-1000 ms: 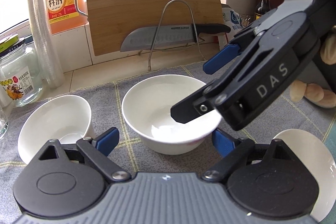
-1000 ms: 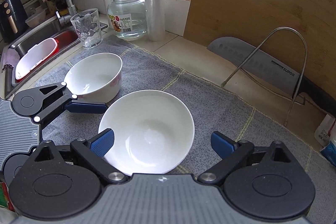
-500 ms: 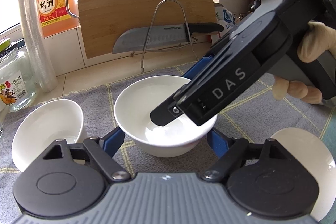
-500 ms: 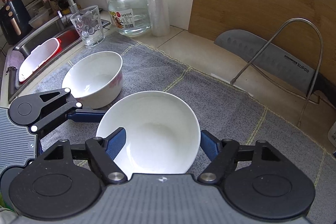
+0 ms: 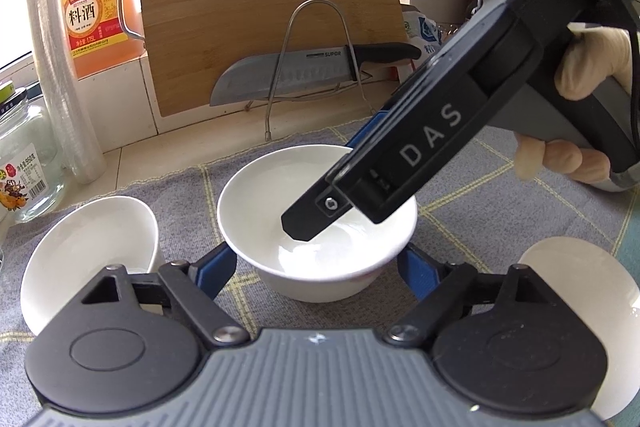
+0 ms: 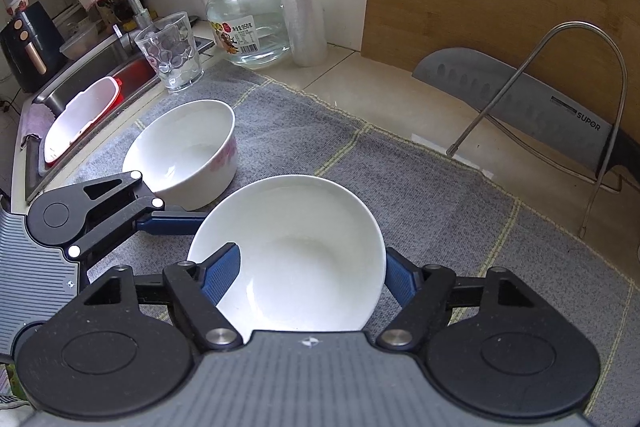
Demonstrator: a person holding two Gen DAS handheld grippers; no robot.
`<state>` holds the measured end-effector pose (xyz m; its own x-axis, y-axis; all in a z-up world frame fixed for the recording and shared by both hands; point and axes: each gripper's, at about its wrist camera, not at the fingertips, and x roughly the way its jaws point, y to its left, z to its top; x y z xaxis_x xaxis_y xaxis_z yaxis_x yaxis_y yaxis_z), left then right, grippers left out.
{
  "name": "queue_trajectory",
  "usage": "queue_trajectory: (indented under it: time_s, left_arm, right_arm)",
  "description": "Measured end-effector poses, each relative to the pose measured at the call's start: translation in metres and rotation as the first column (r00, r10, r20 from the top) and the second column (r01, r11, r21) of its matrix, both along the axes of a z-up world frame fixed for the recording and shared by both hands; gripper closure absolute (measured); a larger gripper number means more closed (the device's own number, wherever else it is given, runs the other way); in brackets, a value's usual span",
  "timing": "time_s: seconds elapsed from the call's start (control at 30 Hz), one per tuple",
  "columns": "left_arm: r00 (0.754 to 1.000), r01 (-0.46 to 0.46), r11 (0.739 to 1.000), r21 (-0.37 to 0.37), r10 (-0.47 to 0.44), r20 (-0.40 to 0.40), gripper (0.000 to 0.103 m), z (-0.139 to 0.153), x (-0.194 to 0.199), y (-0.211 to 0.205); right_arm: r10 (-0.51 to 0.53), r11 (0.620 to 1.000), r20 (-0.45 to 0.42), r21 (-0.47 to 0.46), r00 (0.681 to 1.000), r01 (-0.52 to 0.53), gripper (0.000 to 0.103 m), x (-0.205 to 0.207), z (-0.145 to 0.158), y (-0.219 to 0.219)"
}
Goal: Organize plates and bowls
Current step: 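Carry the held white bowl with the right tool over another white bowl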
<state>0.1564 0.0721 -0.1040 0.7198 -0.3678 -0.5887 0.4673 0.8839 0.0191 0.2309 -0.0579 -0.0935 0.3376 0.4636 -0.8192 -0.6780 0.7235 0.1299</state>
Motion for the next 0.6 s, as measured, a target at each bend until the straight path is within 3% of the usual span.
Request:
queue_trajectory:
  time_s: [0.6]
  left_arm:
    - [0.999, 0.033, 0.999, 0.032, -0.034, 0.002, 0.015, 0.004, -0.006, 0.001]
  right_arm:
    - [0.001, 1.0, -0.009, 0.014, 1.0, -0.001, 0.022, -0.011, 0.008, -0.001]
